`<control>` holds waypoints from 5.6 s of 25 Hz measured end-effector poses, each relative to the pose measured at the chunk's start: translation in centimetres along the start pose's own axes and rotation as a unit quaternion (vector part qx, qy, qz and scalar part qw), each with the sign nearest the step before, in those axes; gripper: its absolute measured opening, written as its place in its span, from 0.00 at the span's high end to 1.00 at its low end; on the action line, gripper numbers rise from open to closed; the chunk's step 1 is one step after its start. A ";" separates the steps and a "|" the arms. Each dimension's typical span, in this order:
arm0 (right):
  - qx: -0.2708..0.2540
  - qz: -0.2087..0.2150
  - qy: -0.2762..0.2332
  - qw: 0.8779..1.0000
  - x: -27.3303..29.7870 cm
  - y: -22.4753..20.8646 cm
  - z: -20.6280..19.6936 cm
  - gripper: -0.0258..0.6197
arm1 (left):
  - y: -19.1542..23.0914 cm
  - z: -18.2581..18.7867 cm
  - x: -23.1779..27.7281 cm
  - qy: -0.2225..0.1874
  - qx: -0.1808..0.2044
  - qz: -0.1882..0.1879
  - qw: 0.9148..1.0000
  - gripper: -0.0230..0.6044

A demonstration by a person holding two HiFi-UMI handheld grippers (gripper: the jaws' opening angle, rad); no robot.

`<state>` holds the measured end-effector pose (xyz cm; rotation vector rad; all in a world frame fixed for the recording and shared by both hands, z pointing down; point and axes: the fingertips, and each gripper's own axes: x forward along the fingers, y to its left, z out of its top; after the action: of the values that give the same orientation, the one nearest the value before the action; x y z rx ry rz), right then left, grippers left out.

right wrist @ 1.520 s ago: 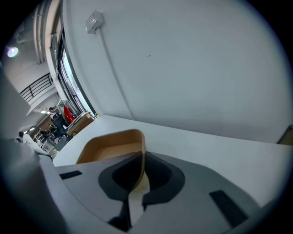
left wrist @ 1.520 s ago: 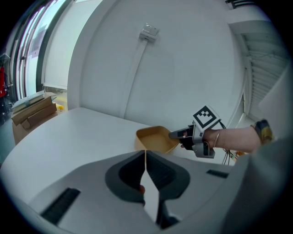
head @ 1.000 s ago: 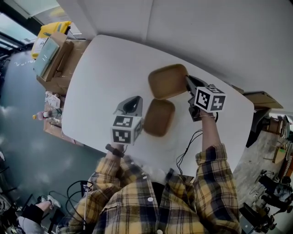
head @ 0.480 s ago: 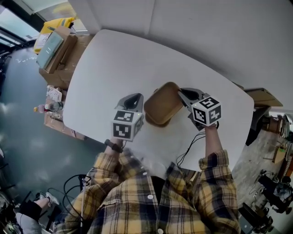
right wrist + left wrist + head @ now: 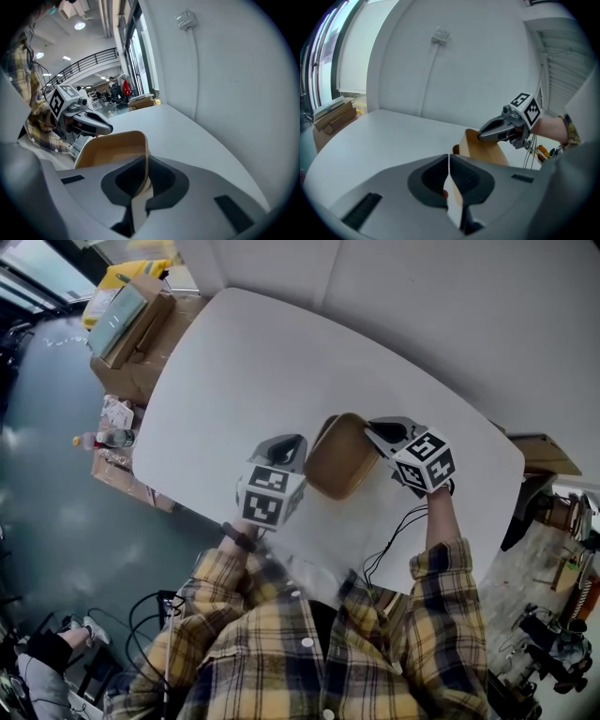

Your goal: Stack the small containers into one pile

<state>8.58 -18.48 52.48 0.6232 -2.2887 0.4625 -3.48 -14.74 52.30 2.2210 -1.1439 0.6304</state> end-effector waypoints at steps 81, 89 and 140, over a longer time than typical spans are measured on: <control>0.088 -0.243 -0.316 0.913 -15.1 6.6 9.1 0.76 | -10.6 10.3 -4.4 -0.132 0.117 -0.105 0.979 0.93; 0.081 -0.285 -0.335 0.894 -17.5 8.9 8.8 0.90 | -13.8 12.1 -7.0 -0.182 0.130 -0.150 0.963 0.93; 0.045 -0.267 -0.334 0.903 -17.5 11.7 9.1 0.94 | -16.0 12.0 -9.3 -0.220 0.167 -0.184 0.943 0.93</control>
<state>8.28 -8.04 32.05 1.6025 -2.5560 0.0780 6.82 -9.65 33.50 2.8735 -0.8154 0.1774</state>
